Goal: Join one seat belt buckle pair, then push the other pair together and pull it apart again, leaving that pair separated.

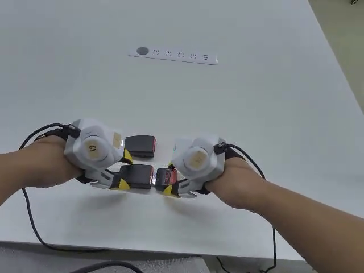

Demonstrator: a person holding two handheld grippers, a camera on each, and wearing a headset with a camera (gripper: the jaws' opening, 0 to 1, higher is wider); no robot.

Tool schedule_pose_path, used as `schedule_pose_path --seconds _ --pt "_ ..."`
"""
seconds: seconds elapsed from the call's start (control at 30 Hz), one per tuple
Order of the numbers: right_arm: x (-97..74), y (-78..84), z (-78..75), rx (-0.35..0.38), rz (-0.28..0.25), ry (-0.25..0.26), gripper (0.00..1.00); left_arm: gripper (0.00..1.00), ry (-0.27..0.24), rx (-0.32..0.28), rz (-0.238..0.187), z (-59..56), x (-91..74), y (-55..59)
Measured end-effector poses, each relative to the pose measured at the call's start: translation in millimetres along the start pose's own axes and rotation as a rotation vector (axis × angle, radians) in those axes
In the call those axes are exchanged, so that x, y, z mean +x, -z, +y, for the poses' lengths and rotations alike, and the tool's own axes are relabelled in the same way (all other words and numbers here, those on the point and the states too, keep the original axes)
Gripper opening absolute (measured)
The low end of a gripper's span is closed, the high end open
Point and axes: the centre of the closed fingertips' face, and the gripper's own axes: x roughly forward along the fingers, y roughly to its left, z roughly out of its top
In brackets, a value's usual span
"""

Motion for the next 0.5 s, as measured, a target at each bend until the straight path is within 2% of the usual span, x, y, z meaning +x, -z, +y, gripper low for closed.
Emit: schedule_pose_path --seconds 0.13,0.23,0.5 --pt "-13.5 -6.8 -1.5 -0.004 -0.018 0.016 0.31 0.35 -0.017 0.011 -0.014 5.6 -9.9 -6.7" --pt "-21.2 -8.0 -7.9 -0.001 -0.028 0.035 0.32 0.35 -0.04 0.003 -0.03 15.8 -15.4 -9.1" --pt "-41.3 13.7 -43.4 0.035 -0.007 0.123 0.31 0.37 -0.079 -0.008 -0.029 37.7 -14.5 -7.6"
